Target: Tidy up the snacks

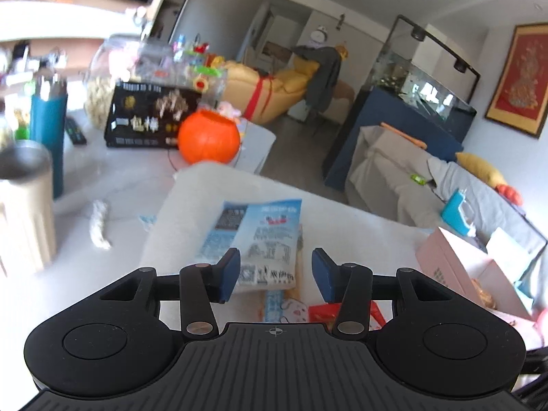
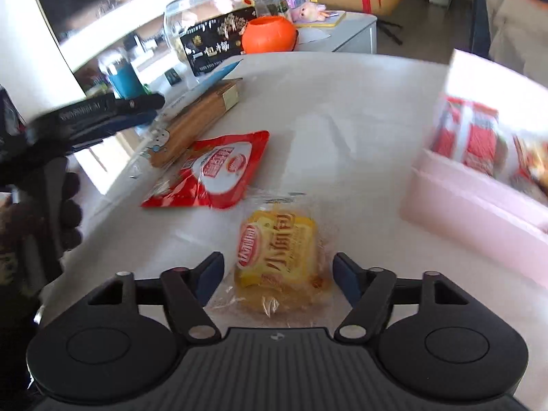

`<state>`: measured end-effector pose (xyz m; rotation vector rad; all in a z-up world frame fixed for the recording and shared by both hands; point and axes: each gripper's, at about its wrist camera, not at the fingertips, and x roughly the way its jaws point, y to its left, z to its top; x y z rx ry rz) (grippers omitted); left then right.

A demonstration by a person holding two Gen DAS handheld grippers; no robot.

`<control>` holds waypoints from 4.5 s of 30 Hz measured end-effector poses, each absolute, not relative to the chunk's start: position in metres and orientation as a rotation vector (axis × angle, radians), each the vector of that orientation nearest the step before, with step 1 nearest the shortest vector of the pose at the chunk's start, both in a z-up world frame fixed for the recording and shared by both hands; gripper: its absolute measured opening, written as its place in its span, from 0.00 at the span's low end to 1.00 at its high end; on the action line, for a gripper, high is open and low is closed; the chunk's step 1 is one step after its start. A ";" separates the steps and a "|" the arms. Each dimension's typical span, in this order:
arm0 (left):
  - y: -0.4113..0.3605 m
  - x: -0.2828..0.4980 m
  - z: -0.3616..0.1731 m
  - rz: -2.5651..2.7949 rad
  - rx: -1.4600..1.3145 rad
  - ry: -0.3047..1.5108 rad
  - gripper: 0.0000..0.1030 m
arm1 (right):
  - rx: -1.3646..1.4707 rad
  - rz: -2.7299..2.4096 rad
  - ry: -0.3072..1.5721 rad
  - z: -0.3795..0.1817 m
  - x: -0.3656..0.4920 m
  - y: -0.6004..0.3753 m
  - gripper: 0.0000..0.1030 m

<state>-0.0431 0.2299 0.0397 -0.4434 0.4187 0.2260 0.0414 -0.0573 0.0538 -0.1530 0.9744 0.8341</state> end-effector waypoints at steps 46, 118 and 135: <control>0.136 -0.033 0.028 -0.218 -0.289 0.826 0.45 | -0.063 0.571 0.733 0.023 0.052 -0.120 0.84; 0.124 0.008 0.057 -0.149 -0.159 0.678 0.64 | -0.169 0.526 0.721 0.020 0.013 -0.101 0.86; 0.265 0.015 0.033 0.124 -0.467 0.619 0.60 | -0.167 0.528 0.723 0.019 0.013 -0.101 0.88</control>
